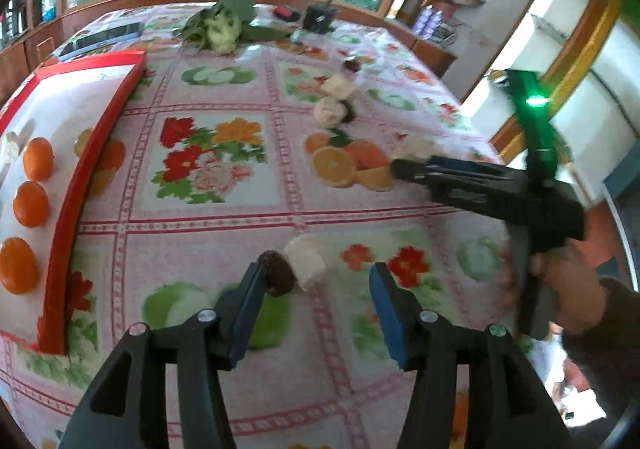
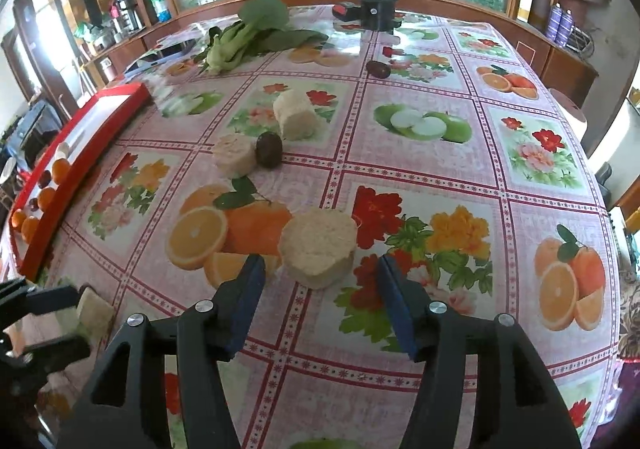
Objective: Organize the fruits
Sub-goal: 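Grasp a round yam slice with the right gripper while the left gripper holds its pieces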
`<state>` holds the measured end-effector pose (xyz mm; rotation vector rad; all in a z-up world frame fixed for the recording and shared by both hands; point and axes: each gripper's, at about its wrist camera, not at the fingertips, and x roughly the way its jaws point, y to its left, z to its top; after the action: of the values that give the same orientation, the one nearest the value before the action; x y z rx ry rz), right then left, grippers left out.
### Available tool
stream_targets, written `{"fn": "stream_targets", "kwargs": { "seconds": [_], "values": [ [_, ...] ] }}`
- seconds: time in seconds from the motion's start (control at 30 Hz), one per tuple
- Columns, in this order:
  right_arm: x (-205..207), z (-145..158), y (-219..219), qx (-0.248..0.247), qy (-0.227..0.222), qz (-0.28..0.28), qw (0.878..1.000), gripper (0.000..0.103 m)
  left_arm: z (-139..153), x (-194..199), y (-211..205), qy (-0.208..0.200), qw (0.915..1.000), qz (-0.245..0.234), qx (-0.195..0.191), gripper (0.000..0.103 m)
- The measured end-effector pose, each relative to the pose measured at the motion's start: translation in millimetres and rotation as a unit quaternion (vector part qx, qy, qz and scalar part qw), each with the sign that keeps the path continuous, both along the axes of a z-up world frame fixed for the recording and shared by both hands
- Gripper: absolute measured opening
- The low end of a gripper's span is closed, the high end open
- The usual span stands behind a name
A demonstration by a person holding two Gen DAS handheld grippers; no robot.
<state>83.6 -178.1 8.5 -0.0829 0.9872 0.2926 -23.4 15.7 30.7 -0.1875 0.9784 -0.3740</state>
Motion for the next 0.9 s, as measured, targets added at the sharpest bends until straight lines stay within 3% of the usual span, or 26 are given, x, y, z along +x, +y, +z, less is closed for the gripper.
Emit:
{"fn": "stream_targets", "kwargs": {
  "seconds": [0.17,0.33,0.47,0.77,0.9],
  "values": [
    [0,0,3,-0.006,0.000,0.006,1.000,0.062,-5,0,-15,0.011,0.9996,-0.024,0.012,0.057],
    [0,-1,2,-0.004,0.001,0.009,1.000,0.063,-14,6,-9,0.022,0.9997,-0.002,0.014,0.057],
    [-1,-2,2,-0.009,-0.004,0.006,1.000,0.074,-11,19,-10,0.009,0.9999,0.002,0.005,0.057],
    [2,-3,-2,-0.002,-0.015,0.011,1.000,0.074,-16,22,-27,-0.001,0.9978,0.002,0.066,0.047],
    [8,-3,3,-0.011,-0.018,0.019,1.000,0.073,-15,21,-23,0.002,0.9982,0.015,0.058,0.043]
  ]
}}
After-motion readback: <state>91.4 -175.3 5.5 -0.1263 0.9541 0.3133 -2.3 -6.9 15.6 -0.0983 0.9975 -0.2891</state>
